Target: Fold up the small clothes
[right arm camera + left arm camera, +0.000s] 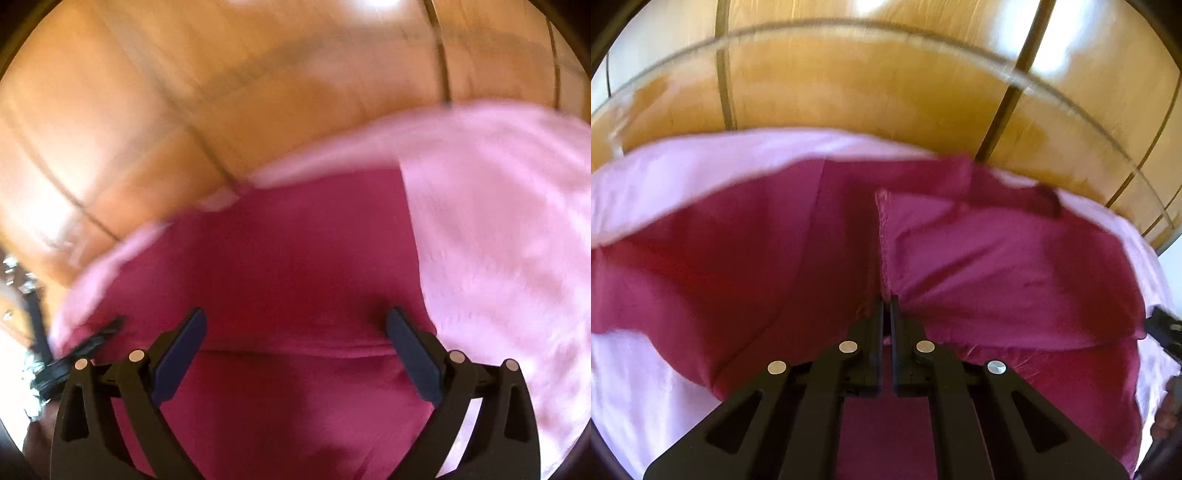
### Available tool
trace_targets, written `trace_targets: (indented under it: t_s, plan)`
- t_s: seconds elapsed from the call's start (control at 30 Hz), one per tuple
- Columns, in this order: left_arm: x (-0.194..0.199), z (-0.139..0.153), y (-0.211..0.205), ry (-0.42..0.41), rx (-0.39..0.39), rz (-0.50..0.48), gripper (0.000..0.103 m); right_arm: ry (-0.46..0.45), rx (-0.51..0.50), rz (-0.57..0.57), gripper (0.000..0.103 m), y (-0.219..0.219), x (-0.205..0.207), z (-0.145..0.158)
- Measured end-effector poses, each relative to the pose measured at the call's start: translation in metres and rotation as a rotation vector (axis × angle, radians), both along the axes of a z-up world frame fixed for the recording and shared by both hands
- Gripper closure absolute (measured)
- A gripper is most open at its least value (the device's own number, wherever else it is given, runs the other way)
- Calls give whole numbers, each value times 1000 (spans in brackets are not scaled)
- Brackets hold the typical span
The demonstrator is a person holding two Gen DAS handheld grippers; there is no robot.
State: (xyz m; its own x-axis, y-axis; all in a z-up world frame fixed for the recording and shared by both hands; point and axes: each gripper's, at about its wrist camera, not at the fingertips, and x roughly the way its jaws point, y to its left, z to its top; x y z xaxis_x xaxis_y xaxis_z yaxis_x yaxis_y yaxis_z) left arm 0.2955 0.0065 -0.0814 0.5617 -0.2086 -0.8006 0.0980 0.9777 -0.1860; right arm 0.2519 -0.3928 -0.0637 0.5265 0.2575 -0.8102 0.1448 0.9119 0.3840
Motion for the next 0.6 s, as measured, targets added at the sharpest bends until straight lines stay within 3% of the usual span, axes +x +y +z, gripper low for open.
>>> trace_targets:
  t_s: [0.03,0.1,0.17,0.23,0.3,0.53,0.6]
  plan:
    - [-1,-2,3,-11,-13,3,101,35,-27,10,5,3,3,-20]
    - [-5,-1,4,-18,-17,6,101,-58,-202,73,3,24,-7,-24]
    - [-7,0,4,-12,-19,4,101,-88,-297,82,3,37,-14,-25]
    - [-10,3,11,16,-55,34,86,-84,-273,80,2,32,-13,-26]
    - [-20,8,26,39,-139,67,70,-93,-260,79,2,29,-15,-26]
    - [-89,13,110,1,-380,192,67,-96,-282,78,2,37,-19,-25]
    - [-109,12,142,-16,-399,266,55,-88,-311,75,2,40,-17,-22]
